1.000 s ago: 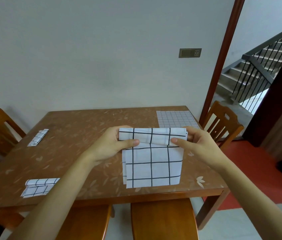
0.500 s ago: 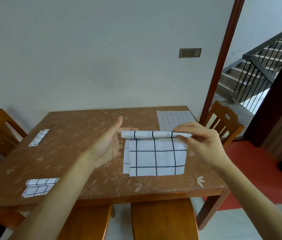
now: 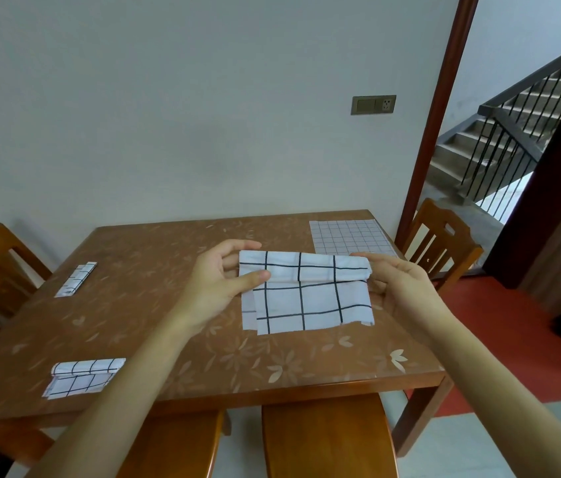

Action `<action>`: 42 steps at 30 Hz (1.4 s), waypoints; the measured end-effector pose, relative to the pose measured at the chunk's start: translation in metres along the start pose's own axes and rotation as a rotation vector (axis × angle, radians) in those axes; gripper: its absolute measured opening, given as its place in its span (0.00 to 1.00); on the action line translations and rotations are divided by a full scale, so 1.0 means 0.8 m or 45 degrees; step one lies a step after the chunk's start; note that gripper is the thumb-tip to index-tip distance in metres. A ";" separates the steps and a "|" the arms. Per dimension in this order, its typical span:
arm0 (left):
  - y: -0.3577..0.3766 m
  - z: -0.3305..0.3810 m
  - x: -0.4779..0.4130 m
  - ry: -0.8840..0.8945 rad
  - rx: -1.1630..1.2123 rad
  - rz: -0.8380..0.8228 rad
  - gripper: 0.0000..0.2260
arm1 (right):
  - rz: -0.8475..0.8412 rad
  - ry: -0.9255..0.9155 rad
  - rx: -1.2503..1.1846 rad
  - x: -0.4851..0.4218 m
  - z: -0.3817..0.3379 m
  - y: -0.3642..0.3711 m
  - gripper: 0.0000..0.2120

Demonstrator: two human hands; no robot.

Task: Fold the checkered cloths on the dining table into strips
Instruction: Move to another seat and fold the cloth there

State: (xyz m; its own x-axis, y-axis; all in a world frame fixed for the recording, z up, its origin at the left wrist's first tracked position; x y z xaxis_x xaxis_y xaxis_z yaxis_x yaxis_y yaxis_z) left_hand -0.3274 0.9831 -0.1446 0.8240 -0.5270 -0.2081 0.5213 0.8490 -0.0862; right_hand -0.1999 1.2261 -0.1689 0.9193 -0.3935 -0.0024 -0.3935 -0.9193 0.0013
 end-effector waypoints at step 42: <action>0.072 -0.315 -0.067 -0.657 -0.321 -0.183 0.10 | 0.021 0.740 0.318 -0.086 0.275 -0.050 0.13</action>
State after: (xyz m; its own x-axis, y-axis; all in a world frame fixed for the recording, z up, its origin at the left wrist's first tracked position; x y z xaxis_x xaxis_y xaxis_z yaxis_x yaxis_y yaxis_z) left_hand -0.3971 1.0696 -0.3840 0.7834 -0.5339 0.3182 0.6189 0.7170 -0.3208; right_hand -0.2482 1.2903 -0.3884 0.7365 -0.4079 0.5396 -0.3319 -0.9130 -0.2372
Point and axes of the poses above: each hand's wrist, its own x-axis away from the middle knuckle, its own y-axis out of the palm, z = x × y, the point moved 7 cm from there along -x, towards the middle knuckle, and after that the axes turned 7 degrees about x, right-handed, at the moved point
